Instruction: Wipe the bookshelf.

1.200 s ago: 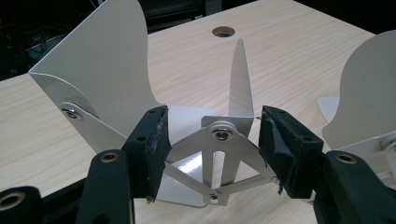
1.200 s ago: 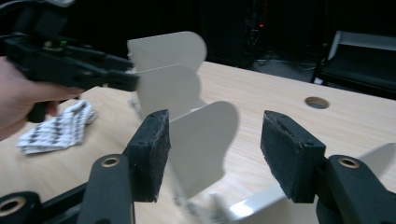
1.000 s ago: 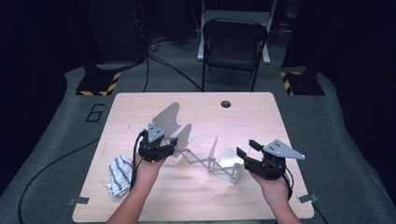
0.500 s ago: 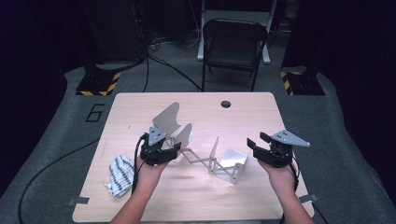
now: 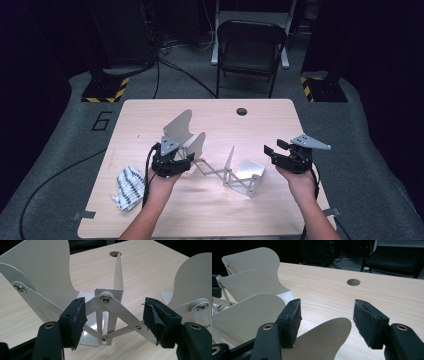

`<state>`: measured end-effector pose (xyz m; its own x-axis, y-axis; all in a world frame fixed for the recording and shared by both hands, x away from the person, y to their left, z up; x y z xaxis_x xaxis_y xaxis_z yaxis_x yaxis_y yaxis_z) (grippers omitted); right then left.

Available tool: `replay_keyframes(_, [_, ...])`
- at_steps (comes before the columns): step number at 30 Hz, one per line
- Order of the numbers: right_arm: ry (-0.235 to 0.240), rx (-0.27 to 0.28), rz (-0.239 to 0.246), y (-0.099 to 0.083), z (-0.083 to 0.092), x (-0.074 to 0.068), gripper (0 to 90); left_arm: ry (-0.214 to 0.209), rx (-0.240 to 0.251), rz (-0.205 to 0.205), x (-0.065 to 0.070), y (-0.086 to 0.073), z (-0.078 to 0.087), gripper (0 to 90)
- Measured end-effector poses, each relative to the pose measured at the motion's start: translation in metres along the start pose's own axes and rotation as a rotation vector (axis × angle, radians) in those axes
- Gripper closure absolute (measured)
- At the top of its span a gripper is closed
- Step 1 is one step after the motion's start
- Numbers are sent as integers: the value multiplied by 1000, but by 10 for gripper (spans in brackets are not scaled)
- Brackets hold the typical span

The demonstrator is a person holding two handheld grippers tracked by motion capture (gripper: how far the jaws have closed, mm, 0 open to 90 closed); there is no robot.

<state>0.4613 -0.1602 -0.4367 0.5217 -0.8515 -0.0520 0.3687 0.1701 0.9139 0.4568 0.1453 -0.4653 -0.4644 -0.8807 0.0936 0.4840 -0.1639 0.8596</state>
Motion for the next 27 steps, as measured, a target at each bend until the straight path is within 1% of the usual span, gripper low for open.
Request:
replay_keyframes(2, [31, -8, -28, -1, -2, -2, 379, 0, 4, 0, 0, 0, 2, 345])
replay_keyframes(6, [30, -2, -30, -2, 0, -5, 372, 0, 11, 5, 1, -1, 4, 346])
replay_keyframes(9, [44, 8, -58, -4, 3, -8, 371, 0, 11, 4, 1, -3, 5, 347])
replay_keyframes(11, [52, 19, -63, -5, 4, -8, 371, 2, 17, 5, 2, -3, 6, 347])
replay_keyframes(12, [59, 21, -76, -6, 5, -9, 372, 0, 18, 6, 3, -3, 7, 347])
replay_keyframes(14, [64, 19, -80, -7, 6, -10, 372, -6, 29, 8, 5, -1, 9, 347])
replay_keyframes(16, [61, 25, -65, -6, 6, -10, 374, -13, 42, 6, 8, 2, 12, 354])
replay_keyframes(18, [54, 21, -64, -6, 6, -10, 381, -30, 55, 2, 13, 6, 15, 368])
replay_keyframes(21, [42, 17, -43, -4, 6, -9, 398, -59, 67, -9, 23, 11, 20, 391])
replay_keyframes(23, [34, 17, -26, -3, 5, -8, 401, -92, 80, -21, 33, 15, 21, 411])
replay_keyframes(24, [29, 12, -28, -2, 4, -8, 402, -106, 78, -28, 38, 15, 21, 419])
replay_keyframes(25, [25, 15, -14, -2, 3, -6, 402, -122, 69, -41, 42, 15, 20, 434])
replay_keyframes(26, [22, 15, -16, -2, 3, -6, 402, -133, 61, -52, 49, 16, 18, 439])
replay_keyframes(27, [21, 15, -17, -2, 2, -5, 402, -138, 54, -60, 52, 15, 16, 440])
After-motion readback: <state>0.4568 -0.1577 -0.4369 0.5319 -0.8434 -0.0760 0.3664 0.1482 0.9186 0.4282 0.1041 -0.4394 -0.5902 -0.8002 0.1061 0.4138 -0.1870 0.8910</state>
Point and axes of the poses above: each handheld gripper's, and its own axes: z roughly backward along the jaws, y roughly out of its top, x roughly to its right, the point moved 9 cm from there along -z, roughly forward along the jaws, and after that the axes turned 5 degrees about z, right-handed, at the moved point
